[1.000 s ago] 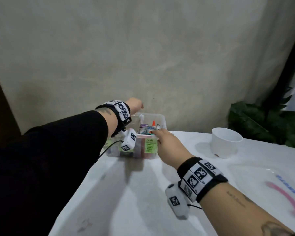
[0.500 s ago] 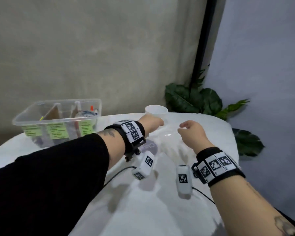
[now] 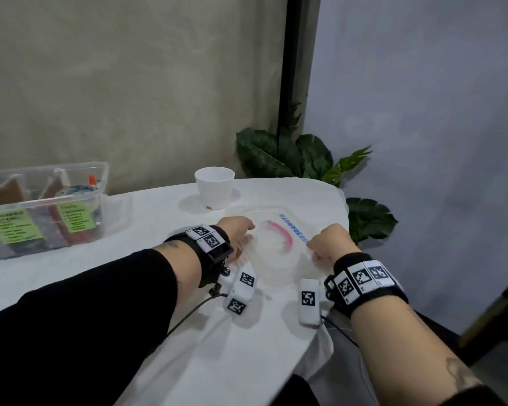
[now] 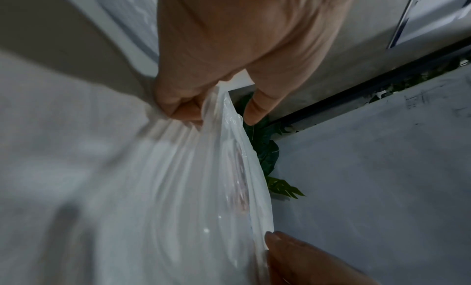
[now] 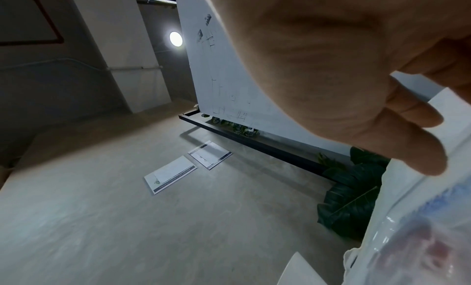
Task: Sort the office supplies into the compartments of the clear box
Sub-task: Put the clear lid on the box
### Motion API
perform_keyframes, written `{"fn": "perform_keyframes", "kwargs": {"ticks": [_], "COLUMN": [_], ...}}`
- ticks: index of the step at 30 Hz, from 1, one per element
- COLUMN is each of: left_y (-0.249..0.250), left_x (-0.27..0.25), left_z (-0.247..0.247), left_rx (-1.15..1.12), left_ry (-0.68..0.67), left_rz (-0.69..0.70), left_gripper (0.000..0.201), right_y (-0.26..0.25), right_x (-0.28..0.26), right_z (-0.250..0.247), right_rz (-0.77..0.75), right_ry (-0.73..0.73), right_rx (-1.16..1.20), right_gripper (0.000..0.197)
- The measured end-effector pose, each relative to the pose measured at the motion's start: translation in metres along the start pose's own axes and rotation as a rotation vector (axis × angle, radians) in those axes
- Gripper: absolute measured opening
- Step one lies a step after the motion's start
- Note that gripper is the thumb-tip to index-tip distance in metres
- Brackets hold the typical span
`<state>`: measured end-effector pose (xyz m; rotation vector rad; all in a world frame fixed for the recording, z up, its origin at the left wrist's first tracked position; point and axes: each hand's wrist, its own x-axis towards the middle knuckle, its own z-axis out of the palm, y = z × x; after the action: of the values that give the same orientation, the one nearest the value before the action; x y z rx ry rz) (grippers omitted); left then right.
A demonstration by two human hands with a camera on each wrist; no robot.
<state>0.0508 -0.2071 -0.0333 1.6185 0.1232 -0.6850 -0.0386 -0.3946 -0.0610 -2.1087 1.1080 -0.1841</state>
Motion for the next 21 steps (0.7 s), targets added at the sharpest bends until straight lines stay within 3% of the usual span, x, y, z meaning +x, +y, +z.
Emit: {"fn": "perform_keyframes", "kwargs": {"ticks": [6,12,14,16,18,20,21], "left_y": [0.011,0.048,0.063,0.075,0.087,0.099,0.105], "left_x": [-0.022,-0.054,-0.066,-0.079,-0.086,-0.093,-0.097], "left_z": [-0.008,-0.048,-0.07,-0.094,-0.121,-0.15,-0.166], "left_rx": [-0.076,-0.042,-0.036,-0.081,-0.091,-0.09,-0.114], "left_ry": [-0.117,-0.141,-0.128,-0.111,-0.014,0.074,0.083], "left_rz": [0.109,0.419,0.494,0.554,0.609,0.61,0.57], "left_gripper": [0.009,0.024,0.024,0.021,0.019,0.015,0.025], "right_y": [-0.015,-0.046,-0.06,-0.08,-0.105,-0.135,-0.15], "right_x": [-0.017,-0.036,-0.048,-0.069,-0.093,-0.115,-0.127], "right_z": [-0.004,-0.019,-0.022,-0.021,-0.018,-0.011,-0.006], "right_rz": [0.032,-0.051,-0.144,-0.284,-0.441,-0.596,-0.679], "right_ry": [-0.009,0.069,0.006,-0.113,-0.148,-0.115,-0.094], "right_rx": [-0.002,0.22,0.432,0.721,0.913,0.963,0.968], "right_gripper": [0.027,0.075,0.063,0.034,0.013,0.007,0.008]}}
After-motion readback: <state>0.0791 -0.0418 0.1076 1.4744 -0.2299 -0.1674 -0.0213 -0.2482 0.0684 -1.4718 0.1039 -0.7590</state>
